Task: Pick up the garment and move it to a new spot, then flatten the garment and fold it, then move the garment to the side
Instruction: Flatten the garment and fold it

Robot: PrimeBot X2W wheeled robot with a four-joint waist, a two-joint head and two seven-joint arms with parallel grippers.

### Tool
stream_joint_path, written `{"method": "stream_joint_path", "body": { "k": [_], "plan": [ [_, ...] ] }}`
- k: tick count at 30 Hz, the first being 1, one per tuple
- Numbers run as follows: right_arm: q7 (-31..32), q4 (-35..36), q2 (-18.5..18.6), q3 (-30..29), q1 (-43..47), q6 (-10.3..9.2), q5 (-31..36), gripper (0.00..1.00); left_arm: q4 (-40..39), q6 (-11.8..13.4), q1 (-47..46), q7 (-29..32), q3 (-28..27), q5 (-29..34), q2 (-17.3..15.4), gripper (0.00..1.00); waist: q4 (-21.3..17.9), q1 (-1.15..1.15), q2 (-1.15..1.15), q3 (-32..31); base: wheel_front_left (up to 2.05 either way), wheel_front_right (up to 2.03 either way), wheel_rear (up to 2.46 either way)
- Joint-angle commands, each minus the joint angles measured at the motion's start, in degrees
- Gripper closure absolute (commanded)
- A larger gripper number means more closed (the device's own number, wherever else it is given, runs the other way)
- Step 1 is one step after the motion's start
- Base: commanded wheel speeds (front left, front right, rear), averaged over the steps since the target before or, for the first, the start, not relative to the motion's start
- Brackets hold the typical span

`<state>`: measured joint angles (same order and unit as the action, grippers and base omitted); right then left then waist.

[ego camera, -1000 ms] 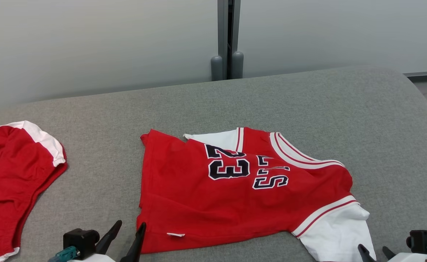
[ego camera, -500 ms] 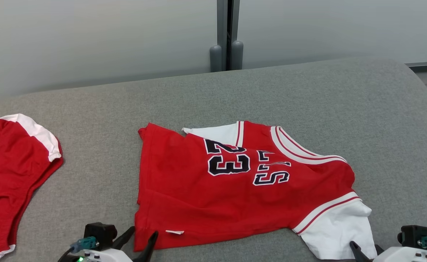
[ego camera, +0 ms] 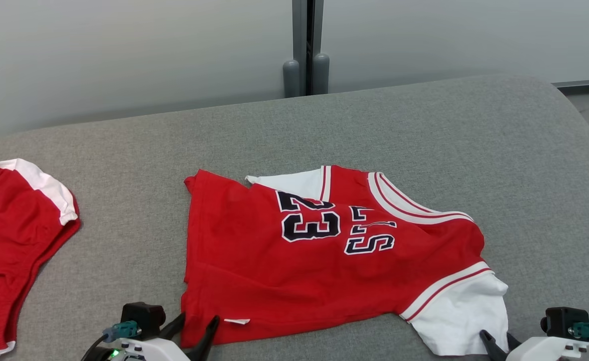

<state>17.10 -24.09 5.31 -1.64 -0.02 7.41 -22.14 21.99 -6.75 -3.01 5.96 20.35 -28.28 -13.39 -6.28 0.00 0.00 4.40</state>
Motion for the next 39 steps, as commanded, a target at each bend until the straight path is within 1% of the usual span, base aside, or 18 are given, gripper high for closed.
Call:
{"method": "stream_joint_path", "body": {
  "k": [1, 2, 3, 4, 5, 6, 7, 8, 15, 25, 31, 34, 39],
  "plan": [
    [-0.03, -0.64, -0.47, 0.87, -0.14, 0.15, -0.64, 0.64, -0.31, -0.28, -1.21, 0.17, 0.21, -0.39, -0.15, 0.13, 0.04, 0.00, 0.00, 0.00, 0.00, 0.00, 0.00],
    [-0.17, -0.68, -0.41, 1.04, -0.22, 0.15, -0.74, 0.76, -0.53, -0.29, -1.20, 0.24, 0.29, -0.53, -0.23, 0.44, 0.06, 0.00, 0.00, -0.03, 0.00, 0.00, 0.00],
    [-0.23, -0.74, -0.32, 1.14, -0.24, 0.15, -0.83, 0.89, -0.75, -0.24, -1.13, 0.31, 0.35, -0.56, -0.30, 0.55, 0.10, 0.00, 0.00, -0.08, 0.00, 0.00, 0.00],
    [-0.33, -0.77, -0.15, 1.26, -0.26, 0.14, -0.99, 0.98, -0.99, -0.16, -1.00, 0.32, 0.36, -0.56, -0.38, 0.62, 0.16, 0.00, 0.00, -0.14, 0.00, 0.00, 0.00],
    [-0.57, -0.82, -0.01, 1.34, -0.25, 0.15, -1.08, 1.00, -1.38, 0.06, -0.83, 0.30, 0.38, -0.49, -0.44, 0.66, 0.22, 0.00, 0.00, -0.19, 0.00, 0.00, 0.00],
    [-0.79, -0.82, 0.10, 1.48, -0.25, 0.15, -1.11, 1.00, -1.75, 0.20, -0.63, 0.32, 0.42, -0.48, -0.48, 0.78, 0.28, 0.00, 0.00, -0.25, 0.00, 0.00, 0.00],
    [-0.95, -0.81, 0.17, 1.67, -0.27, 0.15, -1.26, 1.00, -2.11, 0.32, -0.44, 0.39, 0.46, -0.48, -0.53, 0.94, 0.34, 0.00, 0.00, -0.31, 0.00, 0.00, 0.00],
    [-1.10, -0.76, 0.24, 1.83, -0.33, 0.15, -1.42, 1.00, -2.42, 0.49, -0.23, 0.45, 0.46, -0.52, -0.62, 1.00, 0.41, 0.00, 0.00, -0.39, 0.00, 0.00, 0.00],
    [-2.79, -0.12, 1.14, 2.93, -0.67, 0.15, -2.20, 1.00, -3.85, 1.12, 0.93, 0.55, 0.38, -1.00, -0.89, 1.00, 0.68, 0.00, 0.00, -0.95, 0.00, 0.00, 0.00],
    [-6.44, 3.05, 3.06, 4.09, -0.60, 0.15, -4.31, 1.00, -7.93, 2.03, 2.55, 0.10, -0.98, -2.63, -1.70, 1.00, 0.66, 0.00, 0.00, -1.29, 0.00, 0.00, 0.00],
    [-9.29, 8.15, 4.26, 3.01, 0.15, 0.15, -5.80, 1.00, -12.42, 2.63, 3.69, 0.04, -2.44, -4.07, -2.50, 1.00, 0.54, 0.00, 0.00, -1.64, 0.00, 0.00, 0.00],
    [-10.44, 10.74, 4.77, 2.42, -0.03, 0.15, -5.56, 1.00, -14.79, 2.83, 3.57, 0.06, -2.92, -4.29, -3.12, 1.00, 0.51, 0.00, 0.00, -1.83, 0.00, 0.00, 0.00],
    [-11.86, 14.05, 4.89, 1.53, -0.07, 0.15, -4.71, 1.00, -17.26, 3.29, 4.04, 0.25, -2.88, -4.68, -3.13, 1.00, 0.61, 0.00, 0.00, -2.60, 0.00, 0.00, 0.00]
  ]
}}
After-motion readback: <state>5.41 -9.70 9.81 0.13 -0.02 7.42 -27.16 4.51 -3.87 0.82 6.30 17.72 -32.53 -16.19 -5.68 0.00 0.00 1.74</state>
